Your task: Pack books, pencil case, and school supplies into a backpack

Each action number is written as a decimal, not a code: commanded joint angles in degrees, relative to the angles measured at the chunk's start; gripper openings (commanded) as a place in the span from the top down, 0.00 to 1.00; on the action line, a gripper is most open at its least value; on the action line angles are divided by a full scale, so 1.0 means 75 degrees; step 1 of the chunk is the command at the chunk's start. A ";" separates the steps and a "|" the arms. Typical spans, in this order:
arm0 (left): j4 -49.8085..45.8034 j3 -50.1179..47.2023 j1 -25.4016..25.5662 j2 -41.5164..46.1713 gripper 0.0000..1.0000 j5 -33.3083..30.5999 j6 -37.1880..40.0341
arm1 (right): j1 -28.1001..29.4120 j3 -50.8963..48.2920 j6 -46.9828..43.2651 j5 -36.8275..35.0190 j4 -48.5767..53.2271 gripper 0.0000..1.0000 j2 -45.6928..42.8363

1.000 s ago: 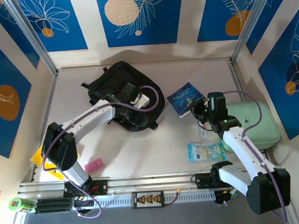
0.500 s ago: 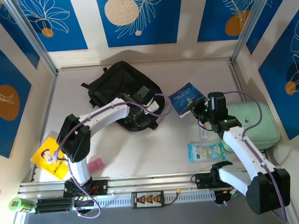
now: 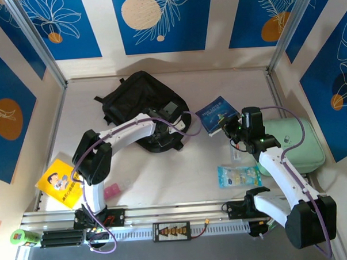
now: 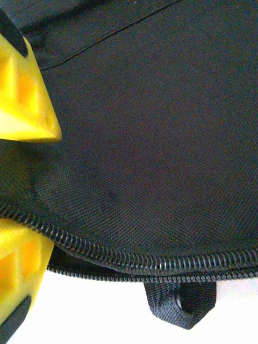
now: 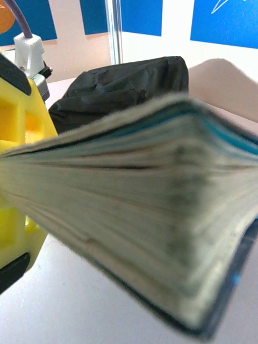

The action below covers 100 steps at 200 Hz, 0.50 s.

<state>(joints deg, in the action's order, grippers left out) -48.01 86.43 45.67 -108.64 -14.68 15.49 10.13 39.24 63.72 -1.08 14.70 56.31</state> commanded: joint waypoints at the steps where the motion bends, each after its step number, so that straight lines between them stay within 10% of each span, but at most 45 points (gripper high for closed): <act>1: -0.0365 0.0309 0.0086 -0.0035 0.71 -0.0217 0.0091 | -0.0039 -0.0049 0.0059 0.0121 -0.0278 0.91 -0.0141; 100: 0.0482 -0.0233 0.0013 0.1331 0.91 -0.0593 -0.0070 | -0.0544 0.0111 -0.0120 0.0170 0.0257 0.91 -0.0680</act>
<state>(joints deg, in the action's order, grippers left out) -47.22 85.58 45.67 -103.83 -17.12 15.49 8.34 38.83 63.90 -1.06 16.93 54.78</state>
